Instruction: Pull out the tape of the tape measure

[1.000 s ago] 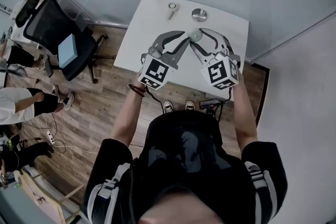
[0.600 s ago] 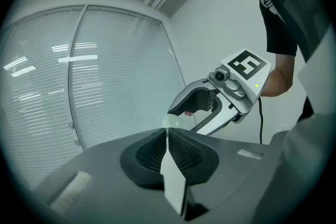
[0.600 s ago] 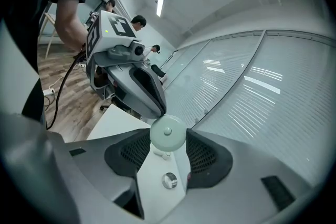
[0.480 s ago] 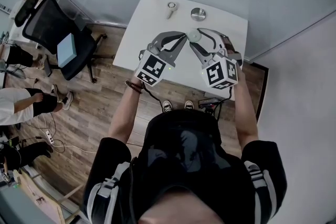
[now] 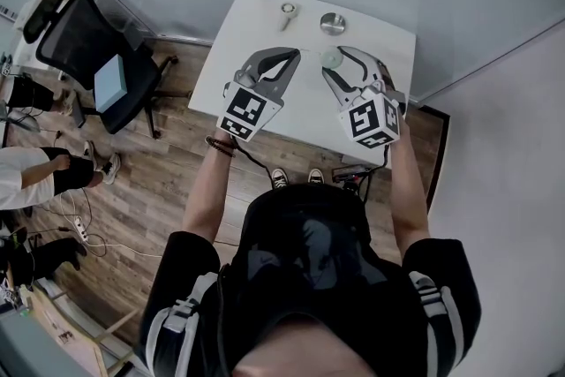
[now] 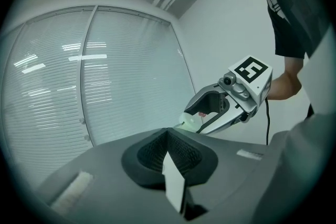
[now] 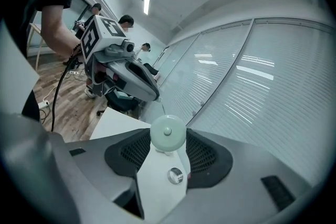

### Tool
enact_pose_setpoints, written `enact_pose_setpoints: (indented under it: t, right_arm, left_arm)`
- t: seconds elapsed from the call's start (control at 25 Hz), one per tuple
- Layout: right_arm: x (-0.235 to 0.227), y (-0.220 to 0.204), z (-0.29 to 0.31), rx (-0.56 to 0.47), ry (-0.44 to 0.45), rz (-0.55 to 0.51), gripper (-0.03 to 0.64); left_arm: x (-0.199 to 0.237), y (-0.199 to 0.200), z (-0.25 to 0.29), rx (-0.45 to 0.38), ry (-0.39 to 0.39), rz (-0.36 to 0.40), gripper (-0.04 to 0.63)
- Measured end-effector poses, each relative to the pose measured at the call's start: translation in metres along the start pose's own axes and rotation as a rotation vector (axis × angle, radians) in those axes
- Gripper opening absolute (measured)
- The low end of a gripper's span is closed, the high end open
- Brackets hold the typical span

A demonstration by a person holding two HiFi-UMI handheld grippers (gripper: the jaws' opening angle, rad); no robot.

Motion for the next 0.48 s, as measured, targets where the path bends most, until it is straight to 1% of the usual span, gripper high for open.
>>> enact_pose_setpoints:
  t: [0.48]
  right_arm:
    - [-0.012,-0.007,-0.004,0.049,-0.062,0.037,0.216]
  left_arm:
    - [0.022,-0.008,-0.029,0.003,0.112,-0.036,-0.001]
Point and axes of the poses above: the fingertips, and each gripper's own axes: z forward along the fingers, x to its left, y out of its top, the point moved 10 cm from there along -z, backward along the fingers, and after that the axes turned 10 degrees about -y, right-handed, at the moved point
